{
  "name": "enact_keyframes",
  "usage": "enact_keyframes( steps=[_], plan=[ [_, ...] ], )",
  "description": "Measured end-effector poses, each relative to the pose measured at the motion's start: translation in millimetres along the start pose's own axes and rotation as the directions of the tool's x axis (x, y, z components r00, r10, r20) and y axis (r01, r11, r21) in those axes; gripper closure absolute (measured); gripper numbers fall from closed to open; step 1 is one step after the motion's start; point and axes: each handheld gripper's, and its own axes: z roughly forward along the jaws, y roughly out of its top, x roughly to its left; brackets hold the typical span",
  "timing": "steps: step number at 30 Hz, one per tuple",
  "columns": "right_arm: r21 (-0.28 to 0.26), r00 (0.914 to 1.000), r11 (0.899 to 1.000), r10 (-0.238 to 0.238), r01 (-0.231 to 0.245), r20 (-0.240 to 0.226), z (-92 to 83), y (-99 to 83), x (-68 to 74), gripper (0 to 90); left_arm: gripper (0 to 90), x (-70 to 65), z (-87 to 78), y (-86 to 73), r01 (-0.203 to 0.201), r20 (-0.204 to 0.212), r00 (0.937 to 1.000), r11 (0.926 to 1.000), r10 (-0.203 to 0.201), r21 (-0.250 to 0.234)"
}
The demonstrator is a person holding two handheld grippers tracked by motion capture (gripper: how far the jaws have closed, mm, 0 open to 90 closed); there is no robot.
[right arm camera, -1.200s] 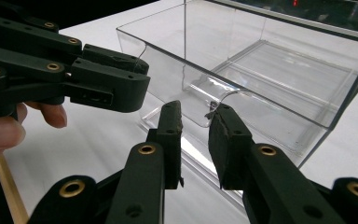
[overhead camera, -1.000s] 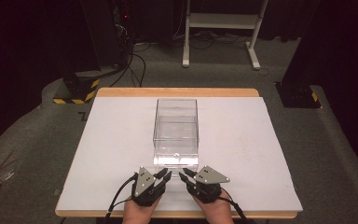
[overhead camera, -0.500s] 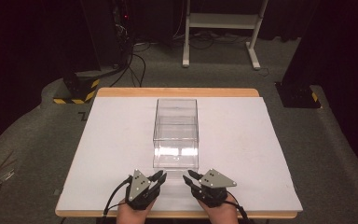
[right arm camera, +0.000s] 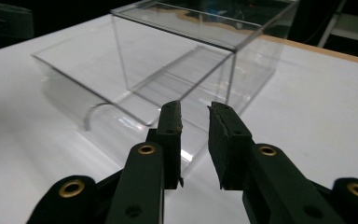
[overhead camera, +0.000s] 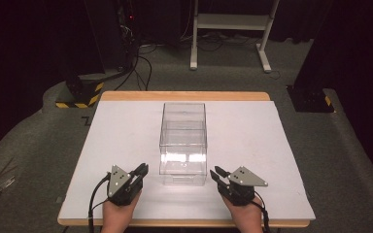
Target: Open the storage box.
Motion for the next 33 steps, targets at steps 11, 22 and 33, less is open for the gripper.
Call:
enact_keyframes(
  steps=[11, 22, 33],
  plan=[
    [0.064, 0.9985, 0.998, 0.025, -0.028, 0.05, 50.0, 6.7, -25.9, 73.6, 82.4, 17.8, 58.6, -2.9, 0.005, -0.029, 0.9996, 0.9969, -0.003, 0.078],
    [0.09, 0.9965, 0.995, 0.037, -0.043, 0.075, 67.1, 8.1, -21.0, 78.2, 89.6, -6.4, 73.9, -5.2, -0.019, 0.021, 0.9996, 0.9939, 0.017, 0.109],
    [0.069, 0.9981, 0.997, 0.032, -0.036, 0.052, 60.4, 1.4, -14.6, 82.4, 89.8, -5.3, 66.1, -9.2, 0.019, 0.059, 0.9979, 0.9935, -0.026, 0.112]
  ],
)
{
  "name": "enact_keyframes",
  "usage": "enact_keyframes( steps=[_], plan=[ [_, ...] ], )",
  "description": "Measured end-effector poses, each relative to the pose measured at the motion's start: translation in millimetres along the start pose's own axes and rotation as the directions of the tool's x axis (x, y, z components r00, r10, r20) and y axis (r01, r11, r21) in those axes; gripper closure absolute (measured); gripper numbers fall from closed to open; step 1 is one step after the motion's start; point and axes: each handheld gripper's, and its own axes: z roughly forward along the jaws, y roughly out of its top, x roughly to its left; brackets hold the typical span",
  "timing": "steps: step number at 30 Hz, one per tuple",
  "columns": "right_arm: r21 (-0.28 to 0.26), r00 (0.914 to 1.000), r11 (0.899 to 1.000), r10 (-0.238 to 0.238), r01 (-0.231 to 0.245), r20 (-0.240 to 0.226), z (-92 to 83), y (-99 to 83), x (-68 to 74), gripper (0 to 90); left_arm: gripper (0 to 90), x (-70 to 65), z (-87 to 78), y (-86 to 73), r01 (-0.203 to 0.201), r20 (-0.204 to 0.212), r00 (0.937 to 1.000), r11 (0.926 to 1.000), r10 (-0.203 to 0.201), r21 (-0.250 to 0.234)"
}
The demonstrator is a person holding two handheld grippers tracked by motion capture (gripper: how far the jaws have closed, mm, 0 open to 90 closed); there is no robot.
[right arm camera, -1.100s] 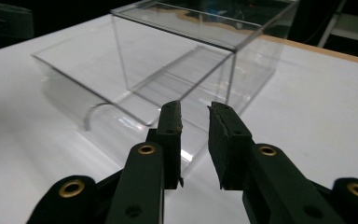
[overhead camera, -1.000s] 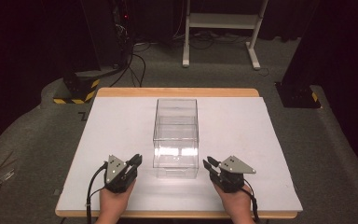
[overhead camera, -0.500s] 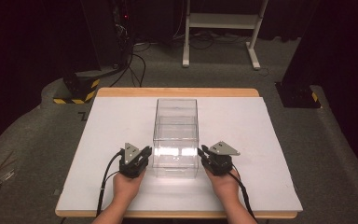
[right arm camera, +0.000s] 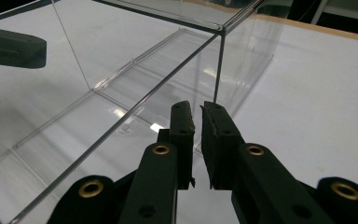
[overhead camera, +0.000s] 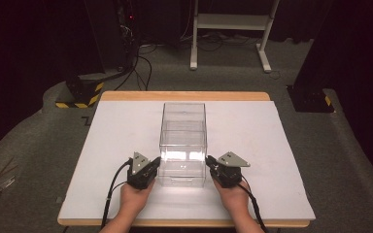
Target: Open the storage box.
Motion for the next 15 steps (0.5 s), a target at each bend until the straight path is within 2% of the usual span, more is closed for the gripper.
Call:
enact_keyframes(
  steps=[4, 15],
  plan=[
    [-0.007, 1.0, 1.0, 0.005, -0.005, -0.001, -2.9, -3.1, 3.9, 83.6, 89.9, -1.6, -3.2, -0.9, 0.006, 0.003, 1.0, 0.9999, -0.006, 0.009],
    [0.021, 0.9997, 1.0, -0.015, 0.016, -0.019, -15.1, -6.5, 8.6, 83.6, 89.9, -11.4, -17.8, -4.2, -0.026, 0.016, 0.9995, 0.9985, 0.025, 0.048]
  ],
)
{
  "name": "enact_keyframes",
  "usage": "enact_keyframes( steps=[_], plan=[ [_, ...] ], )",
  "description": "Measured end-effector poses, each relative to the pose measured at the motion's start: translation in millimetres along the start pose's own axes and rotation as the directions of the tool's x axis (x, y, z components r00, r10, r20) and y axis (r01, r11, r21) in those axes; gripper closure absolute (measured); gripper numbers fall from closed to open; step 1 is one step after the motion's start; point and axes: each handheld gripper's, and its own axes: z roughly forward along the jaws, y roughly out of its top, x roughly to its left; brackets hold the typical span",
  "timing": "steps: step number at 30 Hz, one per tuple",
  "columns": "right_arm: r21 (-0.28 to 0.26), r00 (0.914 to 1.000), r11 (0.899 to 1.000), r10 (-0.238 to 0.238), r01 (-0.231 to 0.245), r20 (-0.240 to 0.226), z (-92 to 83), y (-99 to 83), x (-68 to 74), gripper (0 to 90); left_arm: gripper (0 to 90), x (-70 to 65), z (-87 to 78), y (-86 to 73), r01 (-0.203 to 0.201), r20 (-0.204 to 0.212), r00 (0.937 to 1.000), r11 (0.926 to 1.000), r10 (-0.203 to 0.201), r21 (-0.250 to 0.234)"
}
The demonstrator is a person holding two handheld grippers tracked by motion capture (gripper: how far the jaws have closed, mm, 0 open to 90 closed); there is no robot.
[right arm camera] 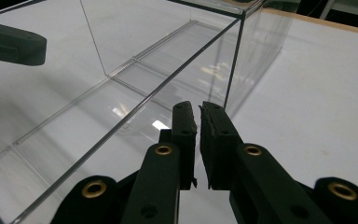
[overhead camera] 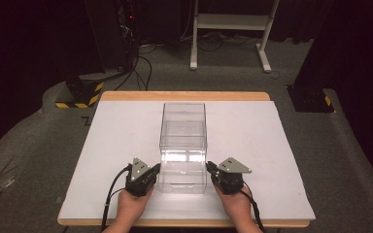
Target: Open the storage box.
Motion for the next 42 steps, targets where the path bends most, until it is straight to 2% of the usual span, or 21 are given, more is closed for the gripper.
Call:
enact_keyframes(
  steps=[15, 17, 19, 20, 23, 28, 30, 34, 37, 39, 42],
  plan=[
    [0.006, 0.9998, 1.0, -0.014, 0.014, -0.016, -10.8, -5.9, 5.3, 82.8, 89.9, -5.8, -11.3, -9.1, 0.003, 0.018, 0.9998, 1.0, -0.003, -0.009],
    [0.007, 0.9997, 1.0, -0.02, 0.02, -0.012, -11.4, -6.1, 4.7, 80.3, 89.7, -4.5, -12.0, -9.5, 0.001, 0.023, 0.9997, 1.0, -0.001, -0.008],
    [0.01, 0.9996, 1.0, -0.019, 0.02, -0.02, -12.8, -5.3, 1.2, 74.2, 84.5, 0.2, -12.7, -10.3, 0.005, 0.035, 0.9994, 0.9999, -0.005, -0.009],
    [0.008, 0.9996, 1.0, -0.014, 0.015, -0.025, -13.7, -5.1, -0.5, 71.9, 82.1, 3.1, -13.1, -10.9, 0.005, 0.028, 0.9996, 0.9999, -0.004, -0.009],
    [0.011, 1.0, 1.0, -0.006, 0.006, -0.005, -18.0, -6.4, -9.8, 68.5, 80.8, 14.6, -14.6, -13.1, -0.025, -0.031, 0.9992, 0.9997, 0.024, -0.008],
    [0.024, 0.9984, 0.999, 0.037, -0.038, 0.043, -23.1, -14.8, -35.1, 65.0, 77.9, 40.5, -18.0, -15.9, -0.009, -0.103, 0.9947, 0.9999, 0.009, -0.005],
    [0.031, 0.9972, 0.999, 0.041, -0.043, 0.062, -24.5, -18.5, -43.7, 64.3, 76.5, 50.7, -18.7, -17.6, -0.007, -0.128, 0.9918, 1.0, 0.007, 0.008],
    [0.069, 0.9923, 0.996, 0.041, -0.05, 0.116, -25.2, -29.3, -62.4, 63.3, 71.0, 72.8, -18.8, -23.1, -0.003, -0.179, 0.9838, 0.9978, 0.015, 0.066],
    [0.086, 0.9869, 0.994, 0.055, -0.069, 0.152, -26.1, -36.8, -73.7, 61.0, 67.1, 89.4, -20.3, -27.6, 0.017, -0.227, 0.9739, 0.9945, 0.007, 0.103],
    [0.1, 0.9843, 0.992, 0.065, -0.082, 0.164, -26.7, -40.4, -79.5, 59.9, 65.3, 96.8, -22.1, -29.5, 0.017, -0.255, 0.9667, 0.992, 0.015, 0.125],
    [0.129, 0.9781, 0.988, 0.055, -0.081, 0.201, -28.9, -45.4, -85.9, 58.2, 61.9, 104.8, -23.9, -30.8, 0.02, -0.277, 0.9607, 0.9884, 0.022, 0.151]
  ],
)
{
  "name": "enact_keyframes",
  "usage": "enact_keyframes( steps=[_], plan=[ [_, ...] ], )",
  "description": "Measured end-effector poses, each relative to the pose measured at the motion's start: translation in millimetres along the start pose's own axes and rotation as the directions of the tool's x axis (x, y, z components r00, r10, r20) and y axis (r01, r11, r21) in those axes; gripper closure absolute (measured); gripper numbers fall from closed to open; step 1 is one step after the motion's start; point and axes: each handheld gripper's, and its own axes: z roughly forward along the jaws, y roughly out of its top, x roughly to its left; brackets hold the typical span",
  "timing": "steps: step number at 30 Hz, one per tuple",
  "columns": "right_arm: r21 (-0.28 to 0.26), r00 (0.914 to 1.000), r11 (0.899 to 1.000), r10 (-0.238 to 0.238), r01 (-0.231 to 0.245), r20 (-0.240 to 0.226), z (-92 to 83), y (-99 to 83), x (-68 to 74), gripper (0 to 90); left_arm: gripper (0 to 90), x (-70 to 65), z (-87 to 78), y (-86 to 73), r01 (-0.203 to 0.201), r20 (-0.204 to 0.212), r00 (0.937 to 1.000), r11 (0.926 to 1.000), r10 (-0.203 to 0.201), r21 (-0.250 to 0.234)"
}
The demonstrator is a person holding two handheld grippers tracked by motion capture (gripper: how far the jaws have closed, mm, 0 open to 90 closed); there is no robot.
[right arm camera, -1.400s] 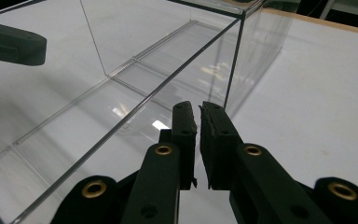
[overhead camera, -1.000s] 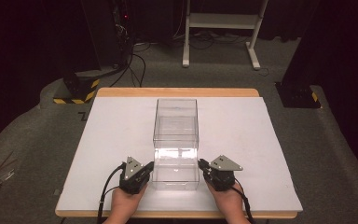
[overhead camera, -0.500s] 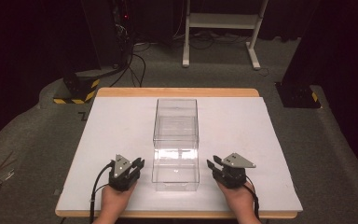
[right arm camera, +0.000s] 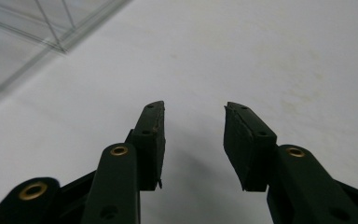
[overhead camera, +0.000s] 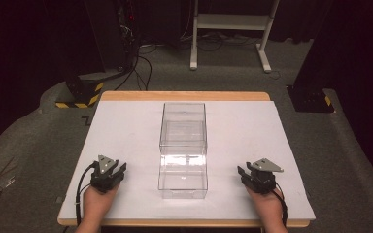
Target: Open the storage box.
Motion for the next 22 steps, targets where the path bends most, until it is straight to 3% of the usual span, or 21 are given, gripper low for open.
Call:
enact_keyframes(
  steps=[3, 5, 7, 8, 12, 15, 22],
  plan=[
    [0.041, 0.9973, 0.998, -0.038, 0.036, 0.062, 1.0, -6.5, -7.3, 56.4, 58.3, 5.7, 0.6, -1.1, -0.007, -0.018, 0.9998, 0.9999, 0.007, 0.015],
    [0.085, 0.9955, 0.996, -0.035, 0.028, 0.088, 4.5, -11.4, -16.8, 52.3, 55.1, 9.1, 2.7, -3.0, 0.009, -0.017, 0.9998, 0.9997, -0.008, 0.025],
    [0.087, 0.9971, 0.995, 0.053, -0.058, 0.055, 5.4, -12.0, -25.3, 48.6, 51.9, 11.7, 5.7, -5.1, 0.009, -0.02, 0.9998, 0.9992, -0.008, 0.038],
    [0.085, 0.9962, 0.993, 0.075, -0.078, 0.044, 5.7, -12.1, -27.7, 48.3, 50.5, 12.7, 7.4, -6.8, 0.017, -0.021, 0.9997, 0.9987, -0.016, 0.048],
    [0.083, 0.9968, 0.994, 0.064, -0.068, 0.048, 5.8, -12.7, -26.4, 47.7, 44.5, 20.8, 9.0, -7.2, 0.084, 0.007, 0.9964, 0.9949, -0.084, 0.056],
    [0.082, 0.9967, 0.994, 0.068, -0.072, 0.043, 5.8, -13.0, -26.9, 47.1, 39.5, 19.9, 9.3, -7.2, 0.071, 0.019, 0.9972, 0.9957, -0.072, 0.06],
    [0.082, 0.9969, 0.994, 0.064, -0.068, 0.046, 5.7, -13.1, -26.2, 47.1, 39.2, 20.0, 9.5, -7.4, 0.079, 0.024, 0.9965, 0.9952, -0.08, 0.059]
  ],
)
